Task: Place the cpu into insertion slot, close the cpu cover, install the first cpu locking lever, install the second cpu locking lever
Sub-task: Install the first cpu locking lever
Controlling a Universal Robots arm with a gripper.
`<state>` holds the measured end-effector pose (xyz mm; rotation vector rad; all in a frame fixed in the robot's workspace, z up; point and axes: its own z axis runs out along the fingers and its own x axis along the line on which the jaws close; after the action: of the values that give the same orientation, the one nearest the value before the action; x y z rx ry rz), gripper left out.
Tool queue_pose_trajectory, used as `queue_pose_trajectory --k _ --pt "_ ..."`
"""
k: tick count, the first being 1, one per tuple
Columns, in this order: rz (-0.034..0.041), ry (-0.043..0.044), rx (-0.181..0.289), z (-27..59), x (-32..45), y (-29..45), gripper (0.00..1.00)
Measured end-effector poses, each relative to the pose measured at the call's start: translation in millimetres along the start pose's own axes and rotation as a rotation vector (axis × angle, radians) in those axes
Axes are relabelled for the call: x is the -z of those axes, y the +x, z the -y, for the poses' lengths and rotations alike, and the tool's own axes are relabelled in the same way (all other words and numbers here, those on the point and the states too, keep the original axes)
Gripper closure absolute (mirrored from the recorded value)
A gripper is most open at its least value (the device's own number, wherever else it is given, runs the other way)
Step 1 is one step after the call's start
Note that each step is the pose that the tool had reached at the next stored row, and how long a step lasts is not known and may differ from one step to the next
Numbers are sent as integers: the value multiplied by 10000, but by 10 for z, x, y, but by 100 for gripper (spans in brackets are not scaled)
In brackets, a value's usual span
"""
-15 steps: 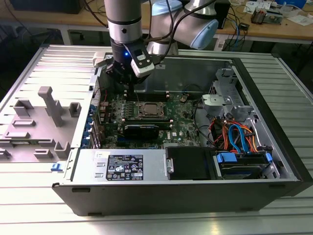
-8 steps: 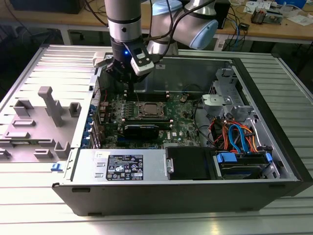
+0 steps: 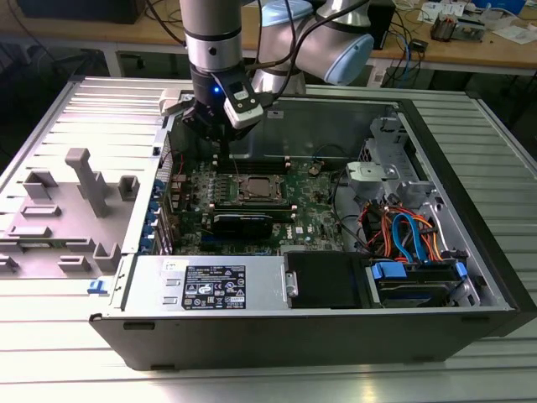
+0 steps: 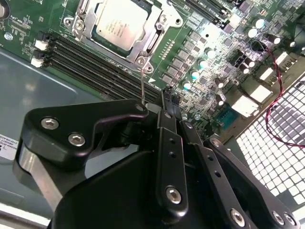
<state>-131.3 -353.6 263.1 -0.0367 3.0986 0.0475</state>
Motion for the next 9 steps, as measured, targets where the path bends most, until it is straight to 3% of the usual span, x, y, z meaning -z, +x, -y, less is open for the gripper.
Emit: queue_pose_trajectory --k 9 --pt "0 0 -3 -16 -1 12 89"
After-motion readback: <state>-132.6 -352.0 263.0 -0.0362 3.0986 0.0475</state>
